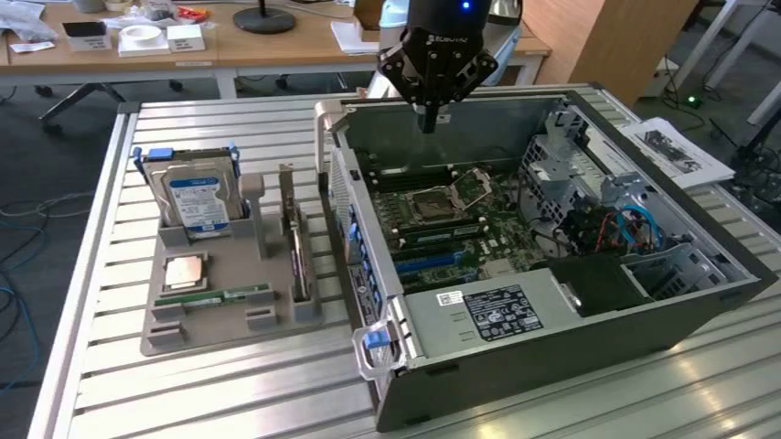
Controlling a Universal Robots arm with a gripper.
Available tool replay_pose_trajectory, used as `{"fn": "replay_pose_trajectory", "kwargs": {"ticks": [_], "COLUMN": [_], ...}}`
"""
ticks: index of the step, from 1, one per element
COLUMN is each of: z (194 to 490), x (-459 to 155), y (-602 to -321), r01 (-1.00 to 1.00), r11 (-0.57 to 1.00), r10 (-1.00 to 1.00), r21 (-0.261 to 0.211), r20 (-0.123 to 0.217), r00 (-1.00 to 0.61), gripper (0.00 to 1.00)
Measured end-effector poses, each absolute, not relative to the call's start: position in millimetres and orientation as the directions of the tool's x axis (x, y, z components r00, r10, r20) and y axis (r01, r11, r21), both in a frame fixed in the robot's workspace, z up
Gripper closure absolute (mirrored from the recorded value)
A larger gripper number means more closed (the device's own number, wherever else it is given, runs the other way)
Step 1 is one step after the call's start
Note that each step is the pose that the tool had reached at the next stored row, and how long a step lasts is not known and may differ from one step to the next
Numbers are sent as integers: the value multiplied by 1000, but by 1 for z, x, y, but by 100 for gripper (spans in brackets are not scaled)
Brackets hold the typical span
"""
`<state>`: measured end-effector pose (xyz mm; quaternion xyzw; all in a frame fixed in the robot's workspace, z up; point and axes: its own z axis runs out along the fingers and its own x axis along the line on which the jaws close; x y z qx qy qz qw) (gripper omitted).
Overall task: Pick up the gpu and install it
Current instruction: 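Reach for the gpu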
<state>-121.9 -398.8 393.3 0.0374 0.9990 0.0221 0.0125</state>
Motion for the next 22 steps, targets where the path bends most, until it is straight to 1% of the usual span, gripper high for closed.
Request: {"fn": "replay_pose_trajectory", "kwargs": {"ticks": [8,22], "z": [393,393], "x": [-125,-151], "y": [-399,-399], "r01": [74,74], "r11": [996,996], "r10": [75,75], "r21": [45,45], "r20": [-23,-23], "r00": [-997,-997], "gripper": [89,89]}}
